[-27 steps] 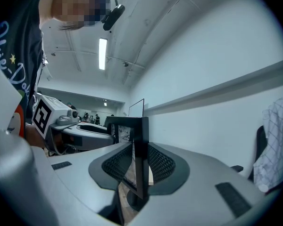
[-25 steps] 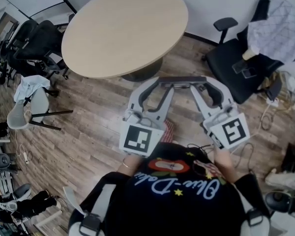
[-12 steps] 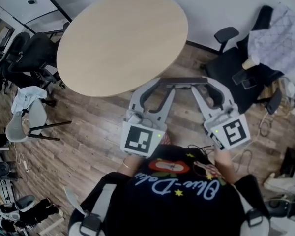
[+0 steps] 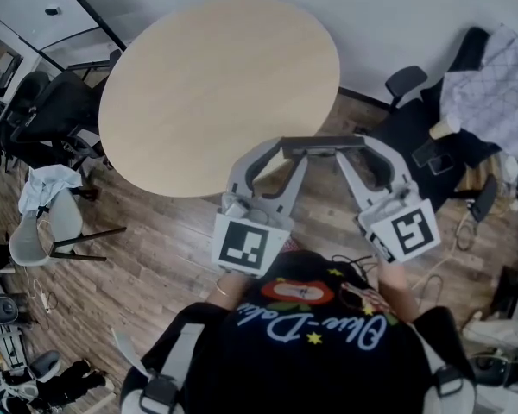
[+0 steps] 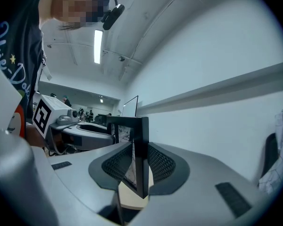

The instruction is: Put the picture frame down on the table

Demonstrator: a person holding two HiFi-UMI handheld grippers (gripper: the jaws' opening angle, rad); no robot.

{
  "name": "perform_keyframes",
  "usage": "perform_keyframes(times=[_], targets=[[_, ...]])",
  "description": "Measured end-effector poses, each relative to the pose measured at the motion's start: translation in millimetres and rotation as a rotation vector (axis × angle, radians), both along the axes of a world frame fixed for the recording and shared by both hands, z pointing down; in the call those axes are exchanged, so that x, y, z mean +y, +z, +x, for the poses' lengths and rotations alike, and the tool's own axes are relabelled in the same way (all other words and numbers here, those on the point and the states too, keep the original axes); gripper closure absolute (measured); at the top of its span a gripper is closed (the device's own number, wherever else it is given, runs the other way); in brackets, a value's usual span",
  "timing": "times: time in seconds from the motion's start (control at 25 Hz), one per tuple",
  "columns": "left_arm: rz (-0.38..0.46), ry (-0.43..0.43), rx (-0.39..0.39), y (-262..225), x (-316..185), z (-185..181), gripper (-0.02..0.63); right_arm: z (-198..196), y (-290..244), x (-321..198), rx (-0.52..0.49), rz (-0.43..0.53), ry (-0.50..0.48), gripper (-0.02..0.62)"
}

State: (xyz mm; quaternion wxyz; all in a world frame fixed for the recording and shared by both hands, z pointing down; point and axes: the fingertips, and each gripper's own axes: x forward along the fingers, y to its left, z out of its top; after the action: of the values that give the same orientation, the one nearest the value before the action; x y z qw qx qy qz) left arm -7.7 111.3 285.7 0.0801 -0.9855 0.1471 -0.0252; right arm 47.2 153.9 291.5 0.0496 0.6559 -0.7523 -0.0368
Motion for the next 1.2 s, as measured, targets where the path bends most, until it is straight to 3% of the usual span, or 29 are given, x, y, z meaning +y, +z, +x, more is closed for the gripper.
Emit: perform_keyframes(times=[0.68,1.2], targets=[[-0.024,-0.041,0.007,9.6,-71.1,-15.4,0.477,-13.9,8.3,-73.5,-0.006,-0.016,-0.037,0.511],[-0.026,-0.154,-0.003,14.0,-104.2,19.3,0.477,24.2,13.7,-112.3,-0.032,-0.040,-0.135,0.511]])
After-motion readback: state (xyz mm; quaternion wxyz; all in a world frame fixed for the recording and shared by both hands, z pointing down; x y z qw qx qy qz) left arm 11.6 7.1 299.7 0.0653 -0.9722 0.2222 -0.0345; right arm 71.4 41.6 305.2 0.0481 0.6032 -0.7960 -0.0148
